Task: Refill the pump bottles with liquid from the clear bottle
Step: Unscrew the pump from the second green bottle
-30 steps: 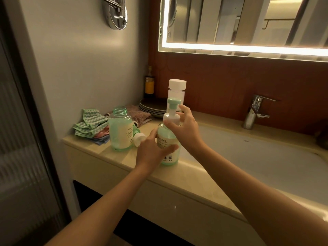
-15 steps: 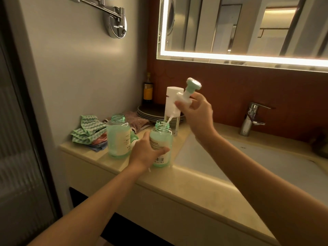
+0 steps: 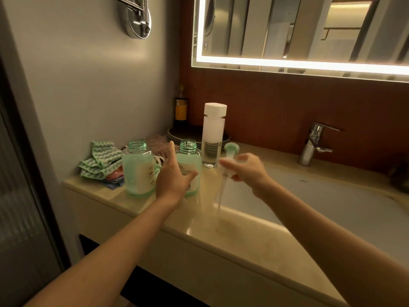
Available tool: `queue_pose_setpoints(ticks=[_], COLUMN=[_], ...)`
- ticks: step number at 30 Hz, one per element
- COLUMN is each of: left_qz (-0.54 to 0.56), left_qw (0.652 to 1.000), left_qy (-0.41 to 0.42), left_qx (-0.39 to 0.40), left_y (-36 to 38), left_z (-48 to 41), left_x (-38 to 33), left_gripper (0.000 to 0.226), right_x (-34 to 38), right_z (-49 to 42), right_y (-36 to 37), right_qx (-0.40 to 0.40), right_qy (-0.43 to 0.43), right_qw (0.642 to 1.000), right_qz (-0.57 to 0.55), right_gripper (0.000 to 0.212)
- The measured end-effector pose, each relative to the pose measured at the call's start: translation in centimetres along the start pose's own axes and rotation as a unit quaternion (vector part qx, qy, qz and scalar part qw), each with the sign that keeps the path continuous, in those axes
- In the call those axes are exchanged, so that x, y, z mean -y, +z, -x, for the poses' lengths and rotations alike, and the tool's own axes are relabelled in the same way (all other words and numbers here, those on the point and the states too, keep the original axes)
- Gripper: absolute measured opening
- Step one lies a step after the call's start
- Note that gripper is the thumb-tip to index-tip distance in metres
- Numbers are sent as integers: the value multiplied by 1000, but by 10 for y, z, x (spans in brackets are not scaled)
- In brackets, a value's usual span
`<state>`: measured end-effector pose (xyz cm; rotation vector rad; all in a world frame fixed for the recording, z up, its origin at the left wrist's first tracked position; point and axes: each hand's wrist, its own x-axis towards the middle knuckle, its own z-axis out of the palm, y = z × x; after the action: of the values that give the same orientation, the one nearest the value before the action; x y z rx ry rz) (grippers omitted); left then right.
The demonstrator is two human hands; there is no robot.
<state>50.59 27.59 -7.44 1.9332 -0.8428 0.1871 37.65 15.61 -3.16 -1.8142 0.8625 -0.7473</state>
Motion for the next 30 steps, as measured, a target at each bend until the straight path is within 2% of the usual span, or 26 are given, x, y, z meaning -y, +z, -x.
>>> queue_pose_setpoints(ticks=[3,9,11,15,18,25,30], left_qz=[2,62,74,89,107,88,109], left_qw=[1000,998,997,996,994,986,975], left_qy=[-7,-22,-16,-12,-13,53,128], left_qx=[-11,-14,-19,-25,-36,-129,-142], left_y=[2,4,5,4,2,-7,-5], left_z=[-6,-18,-22,-27,-26,-21,-19], left_x=[4,12,15,19,18,-10,-41], left_gripper=[100,100,100,100,98,68,45], right_x=[-19,-28,-32,-35,-34,-29,-17], right_z=[-10,-35,-43,-51,-53,-47,-46], right_y=[24,56,65,78,82,69,37], right_qx=[30,21,19,7,0,-7,-80], right_qy=[14,39,43,34,29,16,-12], right_qw=[999,997,995,993,992,994,992], right_qz=[43,70,91,113,123,111,93], right_gripper=[55,34,35,52,52,36,37])
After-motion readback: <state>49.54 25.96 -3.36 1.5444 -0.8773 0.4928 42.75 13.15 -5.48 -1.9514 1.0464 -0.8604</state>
